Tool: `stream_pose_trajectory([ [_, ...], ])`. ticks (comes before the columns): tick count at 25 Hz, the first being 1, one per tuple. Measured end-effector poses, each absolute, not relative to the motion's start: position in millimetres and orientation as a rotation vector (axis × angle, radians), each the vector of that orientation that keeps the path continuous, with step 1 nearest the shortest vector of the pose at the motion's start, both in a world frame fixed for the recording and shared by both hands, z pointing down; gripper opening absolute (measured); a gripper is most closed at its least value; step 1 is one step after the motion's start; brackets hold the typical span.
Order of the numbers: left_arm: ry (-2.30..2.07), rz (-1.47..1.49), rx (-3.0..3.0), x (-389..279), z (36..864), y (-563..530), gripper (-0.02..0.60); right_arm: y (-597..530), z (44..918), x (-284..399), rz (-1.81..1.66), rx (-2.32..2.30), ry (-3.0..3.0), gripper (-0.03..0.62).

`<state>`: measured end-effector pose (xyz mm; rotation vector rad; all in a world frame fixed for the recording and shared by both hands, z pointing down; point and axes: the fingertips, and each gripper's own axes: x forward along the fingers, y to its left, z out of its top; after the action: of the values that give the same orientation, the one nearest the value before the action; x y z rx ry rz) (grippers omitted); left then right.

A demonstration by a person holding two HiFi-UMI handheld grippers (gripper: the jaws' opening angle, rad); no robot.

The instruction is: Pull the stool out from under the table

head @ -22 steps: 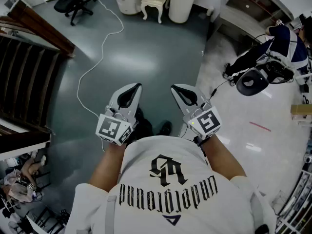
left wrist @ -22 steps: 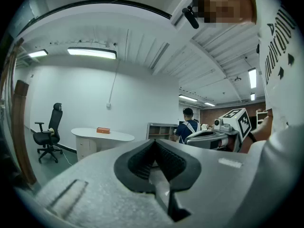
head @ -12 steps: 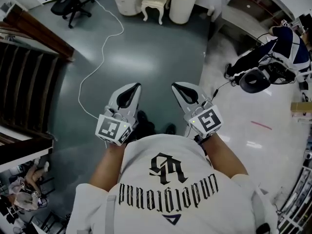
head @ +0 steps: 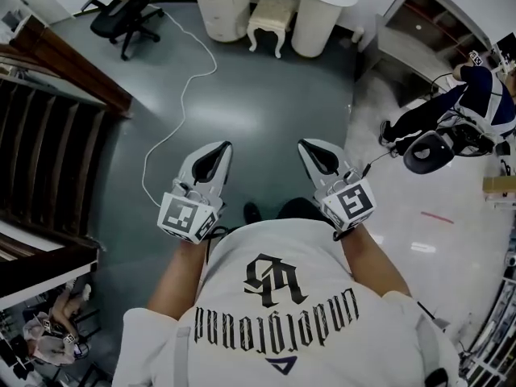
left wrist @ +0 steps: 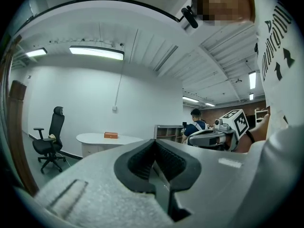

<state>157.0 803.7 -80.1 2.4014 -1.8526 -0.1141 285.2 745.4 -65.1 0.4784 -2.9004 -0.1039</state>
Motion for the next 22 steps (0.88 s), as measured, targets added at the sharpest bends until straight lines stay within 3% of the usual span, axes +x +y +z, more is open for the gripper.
stream_pose_trajectory([
  [11, -1.881, -0.093, 2.358, 85.2, -56.3, 698.0, 0.008, 632.4, -43.3, 220.8, -0.078, 0.448, -2.889, 0.002],
  [22, -1.853, -0.026, 2.355, 52.5, -46.3, 506.1, 0.008, 432.3, -36.7, 184.7, -0.032, 0.432, -2.902, 0.002],
])
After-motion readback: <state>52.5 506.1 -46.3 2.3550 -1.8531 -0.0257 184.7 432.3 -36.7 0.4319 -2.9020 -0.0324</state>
